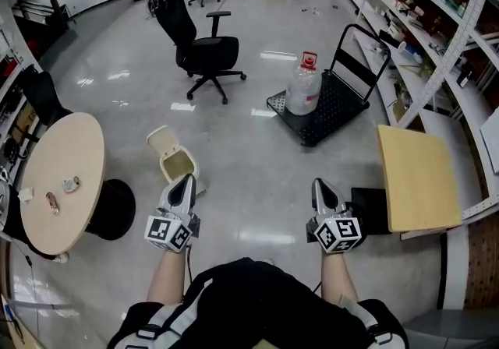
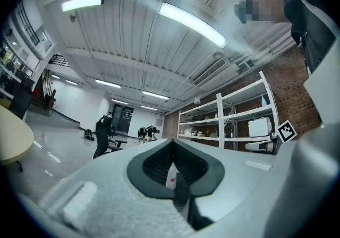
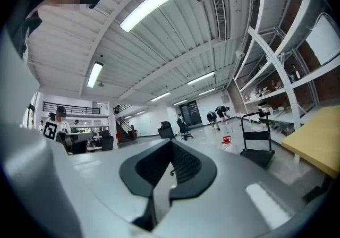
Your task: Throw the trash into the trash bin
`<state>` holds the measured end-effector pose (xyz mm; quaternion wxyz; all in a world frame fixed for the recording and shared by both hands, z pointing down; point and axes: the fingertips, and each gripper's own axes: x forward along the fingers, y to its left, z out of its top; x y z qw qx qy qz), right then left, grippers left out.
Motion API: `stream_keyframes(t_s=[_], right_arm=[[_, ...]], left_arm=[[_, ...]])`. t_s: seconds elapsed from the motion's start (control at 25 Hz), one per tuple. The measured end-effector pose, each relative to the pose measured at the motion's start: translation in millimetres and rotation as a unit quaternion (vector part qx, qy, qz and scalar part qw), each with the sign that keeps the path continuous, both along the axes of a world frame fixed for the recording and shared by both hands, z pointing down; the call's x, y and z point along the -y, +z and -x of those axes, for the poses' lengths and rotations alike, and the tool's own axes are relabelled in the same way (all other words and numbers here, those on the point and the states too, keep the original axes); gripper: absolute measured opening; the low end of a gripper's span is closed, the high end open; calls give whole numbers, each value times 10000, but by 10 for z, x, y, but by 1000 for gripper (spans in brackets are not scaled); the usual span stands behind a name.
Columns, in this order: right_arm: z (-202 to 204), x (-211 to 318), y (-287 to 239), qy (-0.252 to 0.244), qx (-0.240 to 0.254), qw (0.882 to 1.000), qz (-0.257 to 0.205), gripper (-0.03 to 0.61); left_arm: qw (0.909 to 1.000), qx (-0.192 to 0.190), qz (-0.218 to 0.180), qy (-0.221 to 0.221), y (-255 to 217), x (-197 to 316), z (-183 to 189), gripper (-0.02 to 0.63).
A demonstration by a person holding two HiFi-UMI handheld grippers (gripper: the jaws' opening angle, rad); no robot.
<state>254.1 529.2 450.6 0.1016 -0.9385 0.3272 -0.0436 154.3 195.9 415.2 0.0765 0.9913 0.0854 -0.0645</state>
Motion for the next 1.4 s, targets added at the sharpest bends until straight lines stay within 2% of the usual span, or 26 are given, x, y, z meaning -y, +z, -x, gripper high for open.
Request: stream_keyframes(t_s=[0.24,0.44,0.56,0.84,1.08,1.4], right_arm=[[41,676,-211,-413,-151,9990,3,5],[144,1361,-276,-962,-249,9950,96,5],[187,1792,-323,-1387,-322,9897,140,6],[451,2588,-308,-2065,-297,9779,117,6],[703,3106,-200,-2579,-152,9659,186,6],[1168,3815,-142,-3142,-109,9490,220,6]], left_arm=[[9992,-117,-159,-361,-138,535,243,0],[9966,-182,-44,-804,-181,1021,621,0],[9926,-237,102,-1188,-138,1334,923,0],[9840,-244,276,-1743,-53,1857,1530,0],[9743,-111,193,-2243,59,2148,2032,0],[9632,-68,288,-2670,127,2520,2725,0]])
